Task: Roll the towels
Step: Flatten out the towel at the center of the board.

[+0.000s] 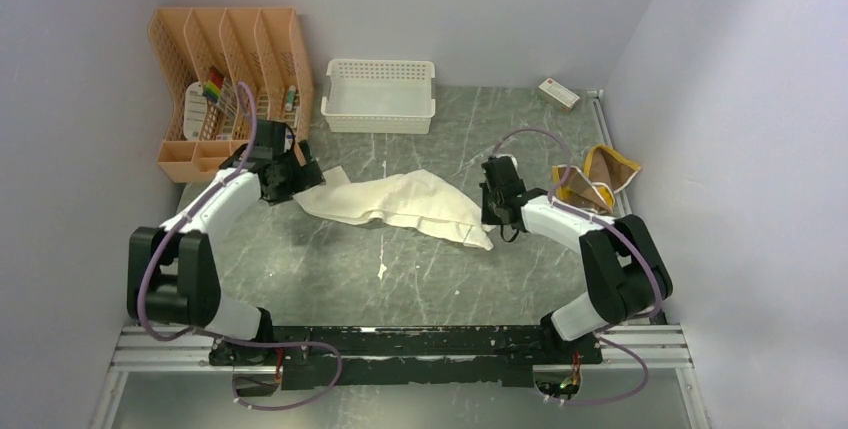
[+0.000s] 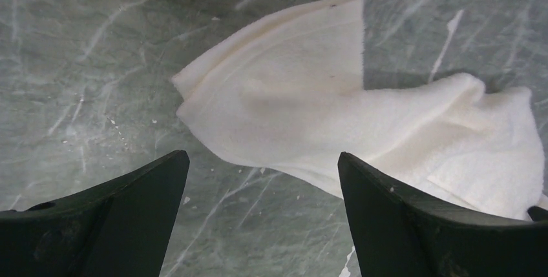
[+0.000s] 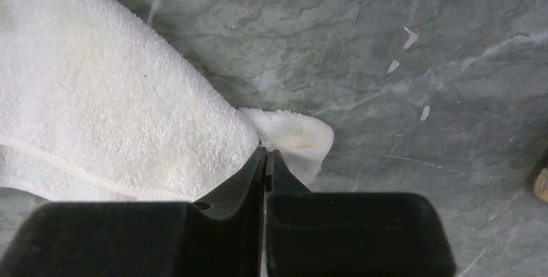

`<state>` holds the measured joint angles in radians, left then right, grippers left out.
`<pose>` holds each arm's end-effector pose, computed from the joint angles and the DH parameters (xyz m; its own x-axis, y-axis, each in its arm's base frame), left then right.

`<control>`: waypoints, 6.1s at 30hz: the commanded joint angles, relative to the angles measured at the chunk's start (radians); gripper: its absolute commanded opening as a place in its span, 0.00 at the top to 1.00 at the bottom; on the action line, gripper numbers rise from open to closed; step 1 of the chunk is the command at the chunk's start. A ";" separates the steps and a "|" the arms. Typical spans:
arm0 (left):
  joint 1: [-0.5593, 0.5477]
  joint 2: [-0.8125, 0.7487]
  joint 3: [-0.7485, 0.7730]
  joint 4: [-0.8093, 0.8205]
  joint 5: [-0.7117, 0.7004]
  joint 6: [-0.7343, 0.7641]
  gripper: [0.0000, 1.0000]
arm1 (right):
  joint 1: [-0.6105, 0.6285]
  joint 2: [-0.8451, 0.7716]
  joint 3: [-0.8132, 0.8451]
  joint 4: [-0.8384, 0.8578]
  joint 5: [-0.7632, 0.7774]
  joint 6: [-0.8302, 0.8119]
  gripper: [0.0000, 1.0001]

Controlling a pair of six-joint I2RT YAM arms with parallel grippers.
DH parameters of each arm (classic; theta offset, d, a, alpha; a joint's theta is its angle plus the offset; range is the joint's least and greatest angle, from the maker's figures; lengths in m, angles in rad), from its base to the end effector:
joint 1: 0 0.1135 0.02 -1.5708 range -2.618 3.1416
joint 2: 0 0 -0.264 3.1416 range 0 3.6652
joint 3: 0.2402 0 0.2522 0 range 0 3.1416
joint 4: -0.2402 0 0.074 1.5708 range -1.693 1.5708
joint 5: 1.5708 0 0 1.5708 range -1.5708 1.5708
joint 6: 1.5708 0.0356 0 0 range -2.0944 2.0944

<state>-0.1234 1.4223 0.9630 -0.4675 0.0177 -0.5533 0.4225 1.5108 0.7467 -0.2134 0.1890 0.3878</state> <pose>0.2906 -0.0367 0.2321 -0.7454 -0.4370 -0.5034 -0.3034 0.8948 -0.3276 0.2613 0.1101 0.1605 -0.8161 0.0403 -0.5765 0.0018 0.9977 0.0672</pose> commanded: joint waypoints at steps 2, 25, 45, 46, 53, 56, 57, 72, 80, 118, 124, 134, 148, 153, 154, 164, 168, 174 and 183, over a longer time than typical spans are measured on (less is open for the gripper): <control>0.007 0.077 -0.041 0.097 0.001 -0.078 0.04 | -0.031 -0.065 -0.020 0.008 -0.057 -0.031 1.00; 0.035 -0.069 0.188 -0.020 -0.128 0.031 0.93 | -0.053 -0.428 0.183 -0.262 -0.032 -0.032 1.00; 0.044 -0.770 0.539 -0.486 -0.223 -0.116 0.93 | -0.054 -0.896 0.564 -0.533 -0.220 -0.117 1.00; 0.044 -0.802 0.512 -0.507 -0.222 -0.128 0.93 | -0.055 -0.923 0.545 -0.559 -0.228 -0.113 1.00; 0.045 -0.849 0.380 -0.607 -0.139 -0.073 0.93 | -0.063 -0.992 0.340 -0.610 -0.291 -0.048 0.85; 0.045 -0.849 0.322 -0.614 -0.139 -0.040 0.93 | -0.073 -0.989 0.162 -0.516 -0.348 -0.022 0.61; 0.045 -0.853 0.305 -0.610 -0.142 -0.031 0.93 | -0.077 -0.972 0.146 -0.502 -0.366 -0.022 0.54; 0.044 -0.827 0.265 -0.581 -0.209 0.026 0.93 | 0.472 -0.383 0.197 -0.229 0.167 -0.050 0.08; 0.044 -0.799 0.211 -0.529 -0.173 0.066 0.93 | 0.770 0.020 0.195 0.082 0.111 -0.494 0.05; 0.043 -0.765 0.227 -0.496 -0.201 0.184 0.93 | 0.476 0.439 0.291 0.179 -0.302 -0.888 0.72; 0.043 -0.754 0.244 -0.492 -0.230 0.188 0.93 | 0.416 0.384 0.203 0.257 -0.308 -0.836 1.00; 0.042 -0.705 0.325 -0.455 -0.230 0.169 0.93 | 0.345 -0.230 0.091 0.325 -0.315 -0.640 1.00; 0.042 -0.565 0.620 -0.386 -0.073 0.191 0.93 | 0.348 -0.925 0.310 -0.044 0.056 -0.384 1.00; 0.042 -0.603 0.578 -0.449 0.004 0.180 0.93 | 0.348 -0.750 0.290 -0.182 -0.086 -0.291 1.00; 0.042 -0.612 0.548 -0.459 0.015 0.180 0.93 | 0.349 -0.670 0.276 -0.196 -0.103 -0.287 1.00; 0.042 -0.714 0.308 -0.482 -0.065 0.254 0.93 | 0.353 -0.164 0.143 0.074 -0.132 -0.207 0.27; 0.042 -0.719 0.261 -0.460 -0.068 0.269 0.93 | 0.328 -0.013 0.200 0.109 -0.192 -0.208 0.23; 0.042 -0.704 0.212 -0.421 -0.042 0.276 0.93 | 0.328 0.148 0.265 0.131 -0.360 -0.265 0.32; 0.042 -0.692 0.216 -0.412 -0.041 0.282 0.93 | 0.316 0.320 0.365 0.073 -0.360 -0.277 0.38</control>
<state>-0.0891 0.7380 1.1633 -0.9150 -0.0292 -0.2905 0.7498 1.8072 1.0828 -0.1276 -0.1448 0.1249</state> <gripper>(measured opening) 0.074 0.627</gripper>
